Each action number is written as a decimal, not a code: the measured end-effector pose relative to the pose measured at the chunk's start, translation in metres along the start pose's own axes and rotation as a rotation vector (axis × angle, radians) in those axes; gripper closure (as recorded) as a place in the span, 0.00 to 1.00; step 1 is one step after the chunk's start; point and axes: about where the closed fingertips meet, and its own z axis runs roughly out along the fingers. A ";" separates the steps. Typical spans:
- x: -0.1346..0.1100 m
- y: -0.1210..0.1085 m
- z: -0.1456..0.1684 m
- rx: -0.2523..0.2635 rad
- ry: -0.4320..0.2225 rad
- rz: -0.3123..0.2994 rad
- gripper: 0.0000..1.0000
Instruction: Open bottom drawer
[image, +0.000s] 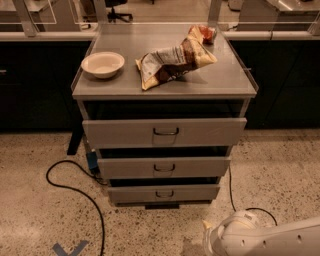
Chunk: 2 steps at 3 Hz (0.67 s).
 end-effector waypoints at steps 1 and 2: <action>0.008 -0.023 -0.002 0.030 -0.014 0.024 0.00; 0.024 -0.082 -0.016 0.101 -0.037 0.118 0.00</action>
Offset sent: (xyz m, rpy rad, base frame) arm 0.1898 -0.1440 0.0759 0.0893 -0.1575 -0.1493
